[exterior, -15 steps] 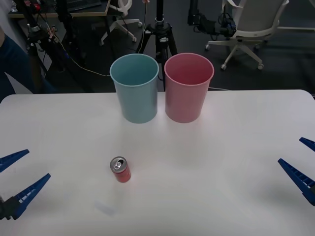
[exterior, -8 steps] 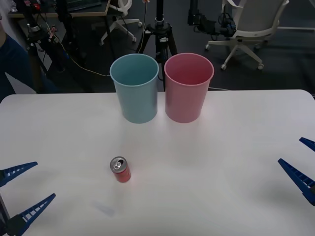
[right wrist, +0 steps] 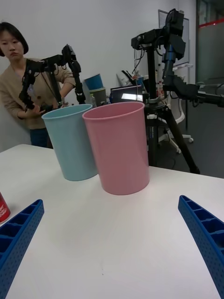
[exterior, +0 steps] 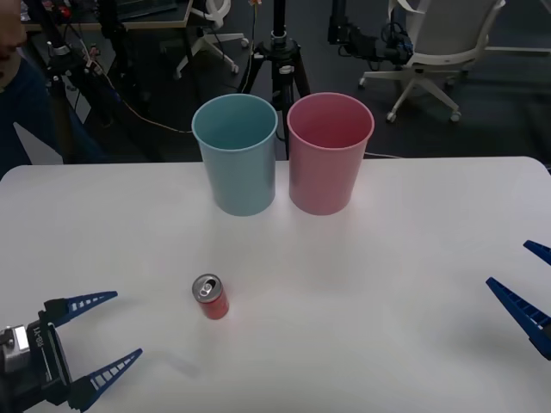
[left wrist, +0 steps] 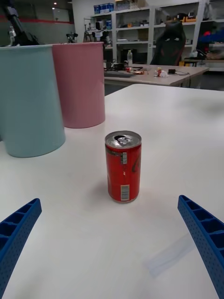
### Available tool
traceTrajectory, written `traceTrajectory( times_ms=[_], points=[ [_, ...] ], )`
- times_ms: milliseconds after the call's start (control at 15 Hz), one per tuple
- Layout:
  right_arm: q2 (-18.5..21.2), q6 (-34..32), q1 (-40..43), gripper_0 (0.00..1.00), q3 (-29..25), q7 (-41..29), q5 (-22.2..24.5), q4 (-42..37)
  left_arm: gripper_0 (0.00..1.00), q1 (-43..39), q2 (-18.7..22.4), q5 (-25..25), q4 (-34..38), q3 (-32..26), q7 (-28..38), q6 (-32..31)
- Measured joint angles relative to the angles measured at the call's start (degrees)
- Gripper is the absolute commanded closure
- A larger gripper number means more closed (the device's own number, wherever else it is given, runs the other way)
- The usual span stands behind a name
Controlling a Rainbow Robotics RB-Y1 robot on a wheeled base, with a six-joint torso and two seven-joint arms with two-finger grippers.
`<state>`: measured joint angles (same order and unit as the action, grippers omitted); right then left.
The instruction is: Grasp the object on the table and drop it into the matching bin: aluminum can to the light blue bin, PET bottle to the pink bin.
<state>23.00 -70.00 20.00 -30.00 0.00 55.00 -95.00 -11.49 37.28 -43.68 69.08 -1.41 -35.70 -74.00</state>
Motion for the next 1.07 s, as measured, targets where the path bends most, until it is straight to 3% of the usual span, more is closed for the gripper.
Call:
traceTrajectory(
  times_ms=[333,1067],
  points=[
    [0.00,0.00,0.00,0.00,0.00,0.00,0.00,0.00,0.00,3.60,-0.84,-0.10,-2.55,5.95,-2.46,3.60],
    [0.00,0.00,0.00,0.00,0.00,0.00,0.00,0.00,0.00,9.08,-10.38,-5.08,-2.78,6.41,-2.43,13.12]
  ],
)
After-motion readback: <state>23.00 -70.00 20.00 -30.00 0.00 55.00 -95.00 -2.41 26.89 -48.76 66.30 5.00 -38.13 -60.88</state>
